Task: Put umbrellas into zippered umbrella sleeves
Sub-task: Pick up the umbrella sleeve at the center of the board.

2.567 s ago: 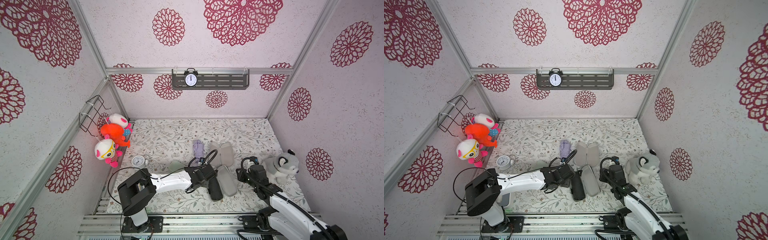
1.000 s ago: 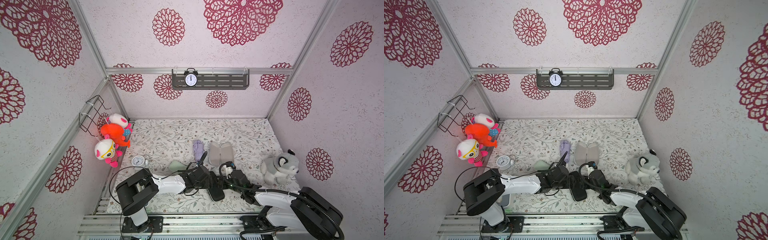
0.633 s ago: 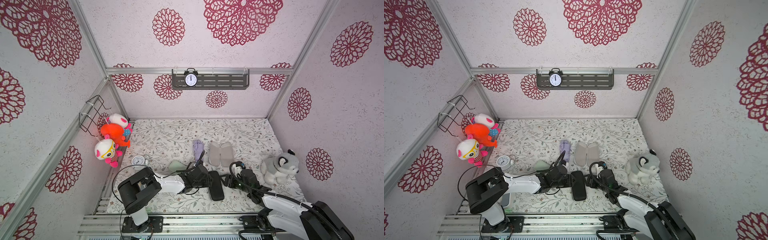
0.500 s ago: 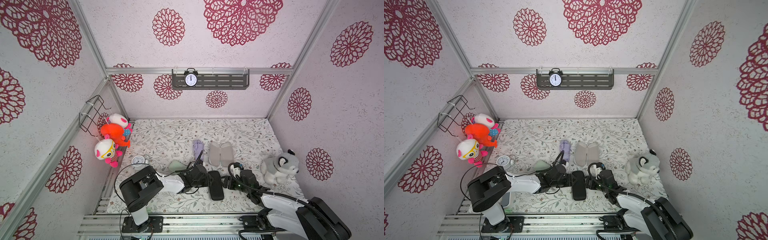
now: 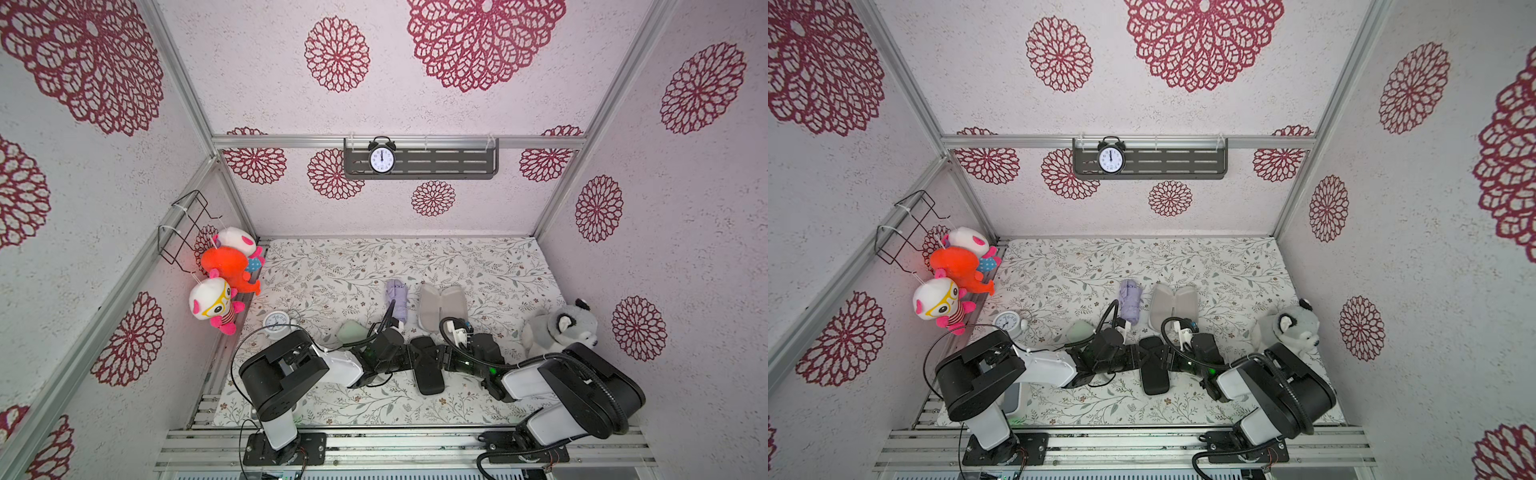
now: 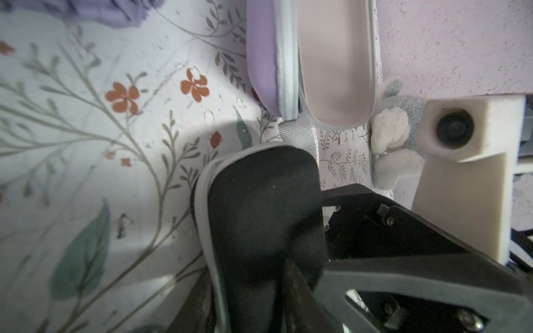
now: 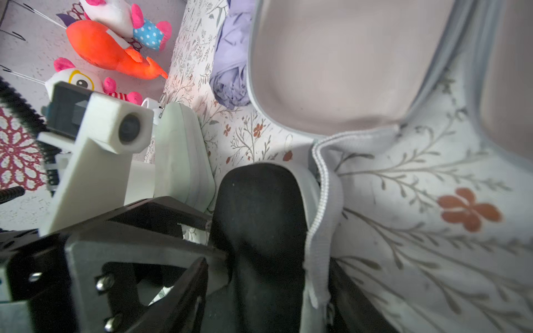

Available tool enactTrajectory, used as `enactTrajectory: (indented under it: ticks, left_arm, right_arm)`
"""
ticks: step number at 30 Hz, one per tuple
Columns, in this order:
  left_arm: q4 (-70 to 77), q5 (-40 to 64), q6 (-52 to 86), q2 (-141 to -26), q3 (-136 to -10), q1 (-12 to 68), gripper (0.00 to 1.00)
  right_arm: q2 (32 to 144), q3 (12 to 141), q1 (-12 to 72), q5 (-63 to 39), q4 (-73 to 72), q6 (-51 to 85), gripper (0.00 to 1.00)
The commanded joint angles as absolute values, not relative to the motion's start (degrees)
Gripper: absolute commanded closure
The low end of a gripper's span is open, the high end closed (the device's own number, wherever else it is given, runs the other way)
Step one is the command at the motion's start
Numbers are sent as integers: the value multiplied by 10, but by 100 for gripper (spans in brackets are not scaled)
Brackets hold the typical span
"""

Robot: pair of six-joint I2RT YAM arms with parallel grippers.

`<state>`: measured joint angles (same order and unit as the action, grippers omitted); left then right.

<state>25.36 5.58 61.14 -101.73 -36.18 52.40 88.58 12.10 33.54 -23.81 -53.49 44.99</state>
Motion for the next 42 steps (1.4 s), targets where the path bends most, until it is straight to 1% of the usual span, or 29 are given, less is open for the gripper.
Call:
enactTrajectory:
  ticks: [1,2,4,7,9,10,13,15,16,18,20,21,23,25,27,30,32,35,39,42]
  left_arm:
    - [91,29,570,-1087,-339,522,100]
    - [101,38,569,-1093,-338,520,100]
    - [129,55,573,-1099,-328,514,100]
    - [192,67,572,-1086,-298,501,100]
    - [233,91,572,-1079,-287,495,100]
    - [249,105,571,-1079,-287,494,100]
    - [309,138,584,-1095,-286,494,100]
    - [345,152,593,-1101,-279,492,100]
    - [348,148,593,-1101,-279,491,100]
    - [301,135,574,-1092,-292,492,100]
    - [273,128,550,-1091,-305,497,100]
    - [294,143,549,-1103,-304,496,100]
    - [360,180,577,-1151,-291,484,100]
    - [440,198,598,-1183,-265,476,100]
    - [429,204,584,-1186,-267,476,100]
    - [448,221,582,-1165,-262,477,100]
    - [418,213,571,-1140,-266,477,100]
    - [361,190,548,-1089,-273,483,99]
    - [360,183,541,-1058,-263,485,90]
    - [372,176,538,-1056,-254,485,78]
  right_arm:
    - [940,129,381,-339,-549,499,41]
    - [936,127,381,-339,-551,500,41]
    - [906,133,379,-312,-476,469,41]
    - [867,133,374,-295,-415,448,46]
    - [874,136,371,-306,-424,449,46]
    - [883,138,371,-311,-432,451,48]
    - [921,132,372,-331,-505,475,58]
    - [936,124,372,-354,-565,500,61]
    - [936,123,373,-362,-583,505,59]
    - [928,135,380,-347,-554,494,45]
    - [919,151,390,-331,-505,475,43]
    - [921,154,394,-339,-514,477,43]
    - [927,152,394,-351,-538,486,48]
    - [932,153,394,-340,-528,476,52]
    - [945,146,394,-346,-564,488,56]
    - [950,140,398,-340,-588,497,67]
    - [935,135,401,-329,-587,494,71]
    - [903,127,401,-325,-591,492,80]
    - [847,117,405,-302,-576,474,90]
    - [790,113,407,-266,-520,438,93]
